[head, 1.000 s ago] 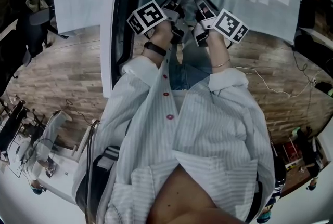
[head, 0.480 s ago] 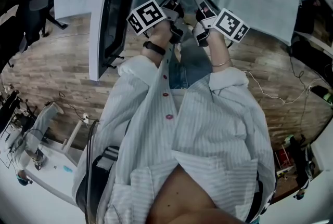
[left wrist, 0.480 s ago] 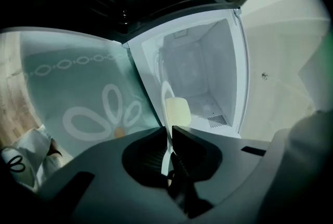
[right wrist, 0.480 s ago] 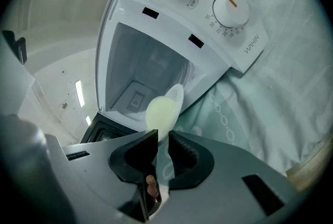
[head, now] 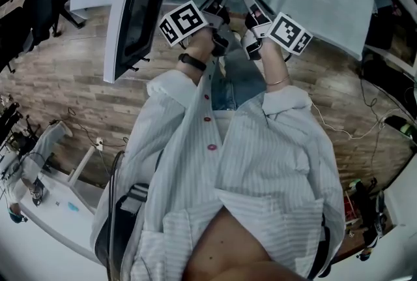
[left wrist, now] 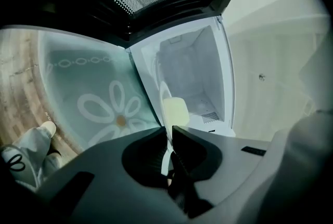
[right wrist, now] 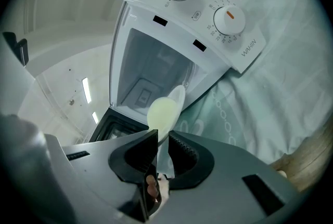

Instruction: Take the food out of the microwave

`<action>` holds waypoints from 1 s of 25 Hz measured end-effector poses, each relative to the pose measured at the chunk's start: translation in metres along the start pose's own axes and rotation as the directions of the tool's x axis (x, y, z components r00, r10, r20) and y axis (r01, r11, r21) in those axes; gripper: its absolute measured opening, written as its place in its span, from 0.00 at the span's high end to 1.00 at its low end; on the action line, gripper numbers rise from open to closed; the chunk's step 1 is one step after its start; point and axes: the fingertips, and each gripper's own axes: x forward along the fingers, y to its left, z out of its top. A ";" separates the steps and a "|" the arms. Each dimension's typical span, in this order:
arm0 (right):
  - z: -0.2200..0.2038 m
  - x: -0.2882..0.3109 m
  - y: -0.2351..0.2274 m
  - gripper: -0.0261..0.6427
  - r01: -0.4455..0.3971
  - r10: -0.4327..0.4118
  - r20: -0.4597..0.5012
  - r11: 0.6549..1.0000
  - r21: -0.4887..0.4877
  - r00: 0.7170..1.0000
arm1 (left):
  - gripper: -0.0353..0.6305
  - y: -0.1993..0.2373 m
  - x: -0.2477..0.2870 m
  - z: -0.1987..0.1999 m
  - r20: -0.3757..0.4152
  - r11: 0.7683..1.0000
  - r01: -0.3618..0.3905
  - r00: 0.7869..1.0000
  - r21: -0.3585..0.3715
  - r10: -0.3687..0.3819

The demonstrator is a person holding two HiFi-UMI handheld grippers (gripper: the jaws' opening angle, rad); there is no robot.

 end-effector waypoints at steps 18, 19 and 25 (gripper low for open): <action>0.009 -0.065 0.055 0.84 -0.137 0.137 -0.006 0.988 -0.066 0.991 | 0.89 -0.070 -0.045 -0.029 0.087 0.998 0.065 0.994 0.016 -0.066; 0.010 -0.070 0.058 0.84 -0.146 0.146 -0.003 0.987 -0.068 0.989 | 0.89 -0.075 -0.047 -0.032 0.090 0.997 0.070 0.993 0.024 -0.072; 0.013 -0.080 0.086 0.84 -0.225 0.227 0.003 0.969 -0.105 0.974 | 0.89 -0.095 -0.063 -0.033 0.104 0.995 0.090 0.990 0.053 -0.095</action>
